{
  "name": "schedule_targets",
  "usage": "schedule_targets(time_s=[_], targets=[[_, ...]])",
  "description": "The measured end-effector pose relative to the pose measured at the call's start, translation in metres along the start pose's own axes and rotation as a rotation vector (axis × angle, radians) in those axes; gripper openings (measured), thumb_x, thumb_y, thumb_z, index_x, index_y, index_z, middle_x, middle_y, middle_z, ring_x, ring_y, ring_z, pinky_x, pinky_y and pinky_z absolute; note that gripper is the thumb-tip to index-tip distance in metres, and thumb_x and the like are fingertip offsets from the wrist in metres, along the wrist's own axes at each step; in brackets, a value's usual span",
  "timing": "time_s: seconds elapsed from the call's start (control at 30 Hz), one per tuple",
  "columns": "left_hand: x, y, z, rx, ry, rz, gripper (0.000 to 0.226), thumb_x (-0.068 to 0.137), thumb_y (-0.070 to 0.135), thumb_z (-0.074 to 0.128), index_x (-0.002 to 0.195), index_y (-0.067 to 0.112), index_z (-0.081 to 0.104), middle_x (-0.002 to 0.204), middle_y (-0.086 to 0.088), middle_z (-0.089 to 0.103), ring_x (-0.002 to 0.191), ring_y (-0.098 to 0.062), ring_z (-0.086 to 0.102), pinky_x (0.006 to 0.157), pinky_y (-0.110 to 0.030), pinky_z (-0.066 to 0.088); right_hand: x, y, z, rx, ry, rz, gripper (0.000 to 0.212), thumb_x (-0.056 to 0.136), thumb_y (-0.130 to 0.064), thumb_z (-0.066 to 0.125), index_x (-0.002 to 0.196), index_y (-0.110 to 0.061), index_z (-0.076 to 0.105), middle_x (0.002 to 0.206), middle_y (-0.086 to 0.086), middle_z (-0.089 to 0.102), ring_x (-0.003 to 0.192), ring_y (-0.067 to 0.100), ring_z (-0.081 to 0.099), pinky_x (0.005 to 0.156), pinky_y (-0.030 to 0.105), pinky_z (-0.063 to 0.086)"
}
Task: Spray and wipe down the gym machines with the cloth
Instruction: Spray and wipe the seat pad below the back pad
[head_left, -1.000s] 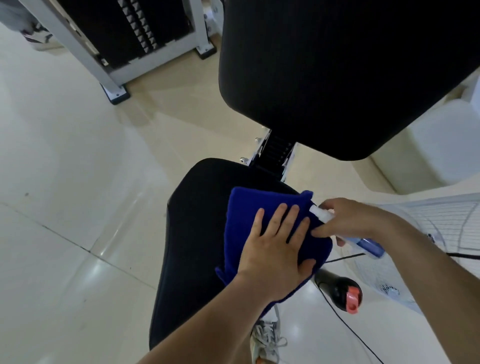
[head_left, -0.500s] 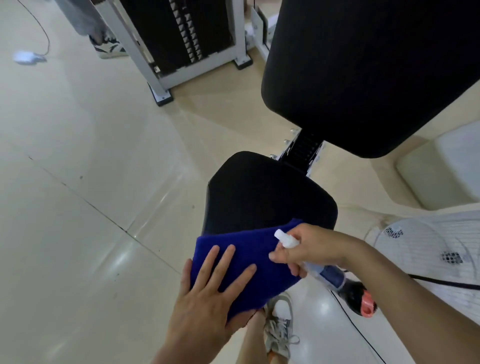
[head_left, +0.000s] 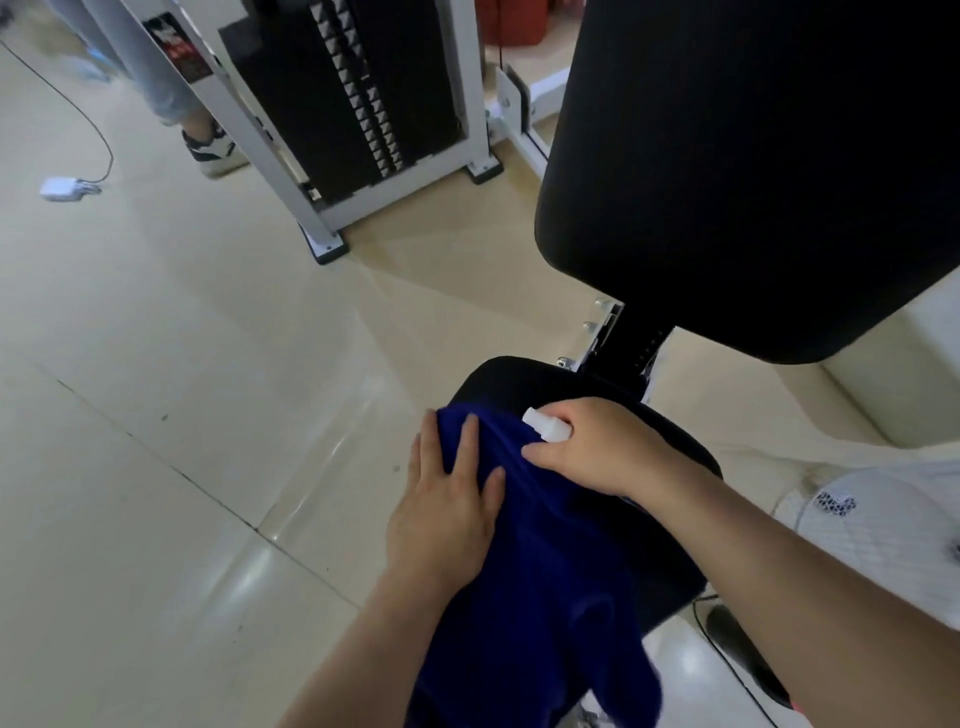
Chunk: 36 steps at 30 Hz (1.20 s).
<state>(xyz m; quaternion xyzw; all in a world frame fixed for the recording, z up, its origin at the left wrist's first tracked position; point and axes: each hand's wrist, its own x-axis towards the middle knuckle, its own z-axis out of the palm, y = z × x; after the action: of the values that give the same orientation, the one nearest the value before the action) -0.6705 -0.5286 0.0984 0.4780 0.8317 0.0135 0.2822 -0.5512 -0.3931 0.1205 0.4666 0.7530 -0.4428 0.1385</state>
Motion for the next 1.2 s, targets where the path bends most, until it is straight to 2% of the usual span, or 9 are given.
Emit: schedule_targets(time_s=[0.1,0.23,0.33,0.4,0.63,0.73,0.83,0.93,1.2], targets=[[0.055,0.002,-0.002,0.018,0.003,-0.007,0.063,0.1,0.051,0.022,0.155,0.027,0.0,0.16,-0.006,0.011,0.144,-0.024,0.021,0.105,-0.038,0.037,0.02,0.007,-0.006,-0.137,0.059,0.02,0.053,0.084,-0.054,0.062,0.135,-0.04,0.051,0.128,-0.001,0.053,0.109,0.022,0.058,0.085,0.036,0.049],[0.109,0.021,-0.009,0.107,-0.086,0.027,0.058,0.102,0.047,0.02,0.154,0.026,0.004,0.152,-0.005,0.029,0.132,-0.029,0.038,0.097,-0.045,0.041,0.048,0.025,-0.018,-0.166,0.171,0.089,0.041,0.088,-0.047,0.059,0.127,-0.033,0.054,0.119,0.0,0.058,0.096,0.022,0.059,0.079,0.039,0.052],[0.129,0.041,-0.003,0.282,-0.07,0.244,0.053,0.103,0.044,0.019,0.153,0.029,0.014,0.158,0.001,0.022,0.143,-0.024,0.022,0.108,-0.052,0.03,0.064,0.038,-0.032,-0.111,0.138,0.133,0.013,0.089,-0.038,0.057,0.093,-0.026,0.056,0.097,-0.001,0.062,0.085,0.022,0.059,0.072,0.037,0.051],[0.132,0.056,0.001,0.334,-0.11,0.388,0.054,0.102,0.047,0.017,0.153,0.031,0.014,0.161,0.003,0.012,0.148,-0.022,0.008,0.114,-0.058,0.013,0.066,0.049,-0.044,-0.108,0.105,0.178,0.012,0.088,-0.034,0.058,0.082,-0.024,0.052,0.089,0.0,0.061,0.083,0.023,0.06,0.069,0.035,0.049],[0.086,0.043,0.001,0.387,-0.156,0.368,0.078,0.086,0.07,-0.001,0.152,0.03,-0.01,0.162,-0.001,-0.015,0.148,-0.02,-0.015,0.12,-0.051,-0.004,0.05,0.102,-0.065,0.072,0.029,0.381,0.011,0.083,-0.017,0.066,0.08,-0.011,0.057,0.079,0.01,0.061,0.065,0.026,0.062,0.06,0.032,0.049],[0.092,0.065,0.009,0.368,-0.174,0.401,0.075,0.09,0.069,0.009,0.153,0.032,-0.007,0.162,-0.001,-0.014,0.148,-0.022,-0.016,0.118,-0.053,-0.007,0.042,0.103,-0.058,0.225,0.09,0.413,0.009,0.085,-0.012,0.065,0.089,-0.007,0.058,0.082,0.012,0.059,0.069,0.03,0.064,0.058,0.032,0.051],[0.096,0.101,0.028,0.328,-0.215,0.489,0.068,0.095,0.063,0.018,0.154,0.031,0.001,0.163,0.002,-0.005,0.149,-0.023,-0.013,0.117,-0.054,-0.01,0.033,0.106,-0.05,0.179,0.153,0.399,0.008,0.085,-0.015,0.059,0.082,-0.008,0.059,0.08,0.014,0.063,0.075,0.033,0.066,0.07,0.044,0.057],[0.08,0.12,0.045,0.315,-0.215,0.572,0.066,0.098,0.057,0.021,0.155,0.028,0.005,0.163,0.003,0.0,0.149,-0.022,-0.01,0.117,-0.052,-0.011,0.016,0.12,-0.05,0.123,0.139,0.439,0.011,0.084,-0.015,0.056,0.08,-0.006,0.061,0.079,0.016,0.069,0.07,0.031,0.068,0.071,0.043,0.056],[-0.013,0.09,0.049,0.308,-0.24,0.704,0.069,0.097,0.056,0.024,0.154,0.027,-0.001,0.162,0.005,-0.01,0.148,-0.017,-0.015,0.114,-0.044,-0.017,-0.022,0.121,-0.045,0.07,-0.15,0.484,0.016,0.079,-0.012,0.068,0.093,-0.005,0.064,0.078,0.015,0.07,0.058,0.023,0.064,0.056,0.029,0.051]])
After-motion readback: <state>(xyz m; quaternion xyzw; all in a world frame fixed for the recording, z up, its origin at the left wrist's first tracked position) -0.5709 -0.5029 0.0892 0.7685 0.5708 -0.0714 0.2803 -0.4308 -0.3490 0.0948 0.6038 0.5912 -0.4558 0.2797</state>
